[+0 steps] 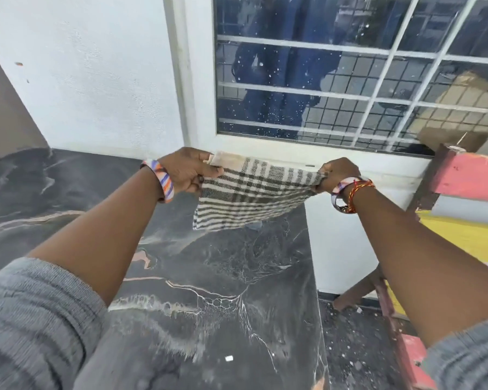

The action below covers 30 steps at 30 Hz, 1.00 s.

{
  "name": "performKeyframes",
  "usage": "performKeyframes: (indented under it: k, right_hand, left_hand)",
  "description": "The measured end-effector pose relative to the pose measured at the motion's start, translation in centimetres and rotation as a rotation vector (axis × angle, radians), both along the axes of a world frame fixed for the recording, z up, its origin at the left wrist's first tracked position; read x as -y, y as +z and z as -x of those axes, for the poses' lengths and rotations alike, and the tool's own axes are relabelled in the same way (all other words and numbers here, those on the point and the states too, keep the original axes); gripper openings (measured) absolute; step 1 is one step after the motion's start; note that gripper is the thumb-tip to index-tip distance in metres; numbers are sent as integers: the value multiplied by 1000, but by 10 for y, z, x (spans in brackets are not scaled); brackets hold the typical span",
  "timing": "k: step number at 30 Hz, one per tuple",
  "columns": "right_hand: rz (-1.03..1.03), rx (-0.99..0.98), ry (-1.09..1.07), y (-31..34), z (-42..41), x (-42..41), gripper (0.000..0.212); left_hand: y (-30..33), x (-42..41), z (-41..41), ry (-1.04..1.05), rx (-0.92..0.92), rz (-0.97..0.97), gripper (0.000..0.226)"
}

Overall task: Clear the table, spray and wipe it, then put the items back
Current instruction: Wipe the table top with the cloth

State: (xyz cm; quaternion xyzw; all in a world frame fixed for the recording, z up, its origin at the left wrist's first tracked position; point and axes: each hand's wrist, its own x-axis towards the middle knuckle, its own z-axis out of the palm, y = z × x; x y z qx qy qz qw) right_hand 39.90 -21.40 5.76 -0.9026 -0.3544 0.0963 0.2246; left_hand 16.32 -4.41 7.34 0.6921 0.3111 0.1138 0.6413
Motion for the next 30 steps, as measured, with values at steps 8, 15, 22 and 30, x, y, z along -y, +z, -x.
performKeyframes:
  k: [8,15,22,30]
  right_hand:
    - [-577,-518,-172,-17,37,-20,42]
    - [-389,-445,-220,-64,76,38,30]
    - [-840,-724,-634,-81,137,50,23]
    - [31,-177,-329,-152,232,-13,71]
  left_hand:
    - [-6,-27,31,-379,92,87,34]
    - [-19,29,27,-1303,-257,20,45]
    - [-80,-13,34,-712,-332,-675,23]
    - [-129,-57,60,-334,-423,-910,35]
